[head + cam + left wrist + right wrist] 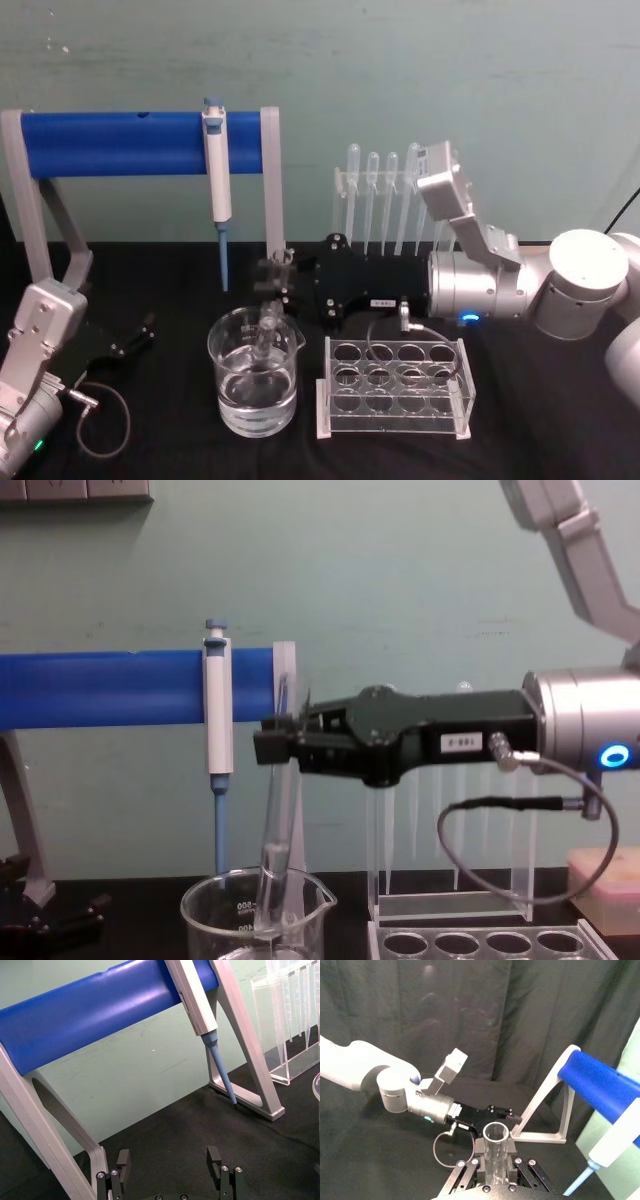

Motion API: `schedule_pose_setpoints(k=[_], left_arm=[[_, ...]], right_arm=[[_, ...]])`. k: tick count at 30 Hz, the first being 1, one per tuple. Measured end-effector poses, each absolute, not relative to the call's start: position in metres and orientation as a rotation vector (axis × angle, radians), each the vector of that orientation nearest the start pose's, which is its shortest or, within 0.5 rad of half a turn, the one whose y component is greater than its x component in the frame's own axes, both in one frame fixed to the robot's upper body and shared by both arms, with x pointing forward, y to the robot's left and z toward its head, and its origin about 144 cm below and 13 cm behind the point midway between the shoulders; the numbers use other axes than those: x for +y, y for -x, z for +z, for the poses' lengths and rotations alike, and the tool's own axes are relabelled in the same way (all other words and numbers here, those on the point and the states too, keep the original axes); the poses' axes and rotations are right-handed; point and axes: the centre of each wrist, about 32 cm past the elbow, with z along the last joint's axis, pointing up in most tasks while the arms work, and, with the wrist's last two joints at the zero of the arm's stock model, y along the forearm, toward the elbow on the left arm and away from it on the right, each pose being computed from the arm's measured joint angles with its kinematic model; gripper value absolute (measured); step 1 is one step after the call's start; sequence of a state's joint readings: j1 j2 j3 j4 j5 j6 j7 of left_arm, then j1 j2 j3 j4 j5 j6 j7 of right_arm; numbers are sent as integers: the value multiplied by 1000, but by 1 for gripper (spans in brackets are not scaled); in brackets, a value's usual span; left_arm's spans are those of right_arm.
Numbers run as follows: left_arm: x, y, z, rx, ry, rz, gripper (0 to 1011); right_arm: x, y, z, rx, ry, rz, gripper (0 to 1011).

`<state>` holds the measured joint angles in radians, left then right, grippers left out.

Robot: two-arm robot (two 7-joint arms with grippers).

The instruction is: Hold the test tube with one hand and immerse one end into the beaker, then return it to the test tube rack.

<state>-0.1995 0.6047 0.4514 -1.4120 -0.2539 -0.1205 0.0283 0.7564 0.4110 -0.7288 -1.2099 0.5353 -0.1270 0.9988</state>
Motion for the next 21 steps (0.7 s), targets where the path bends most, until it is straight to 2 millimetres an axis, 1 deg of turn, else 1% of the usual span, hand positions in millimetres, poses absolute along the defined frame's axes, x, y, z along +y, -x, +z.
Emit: schedule_pose_setpoints(k=[10, 15, 21], left_arm=[[310, -489, 1140, -285, -304, 1248, 1000], [310, -489, 1140, -285, -305, 1248, 1000], [310, -489, 1140, -285, -305, 1248, 1000]], right_arm=[[-210, -608, 1288, -310, 72, -109, 226], [-215, -602, 1301, -335, 67, -105, 226], [-225, -591, 1310, -354, 69, -119, 225]])
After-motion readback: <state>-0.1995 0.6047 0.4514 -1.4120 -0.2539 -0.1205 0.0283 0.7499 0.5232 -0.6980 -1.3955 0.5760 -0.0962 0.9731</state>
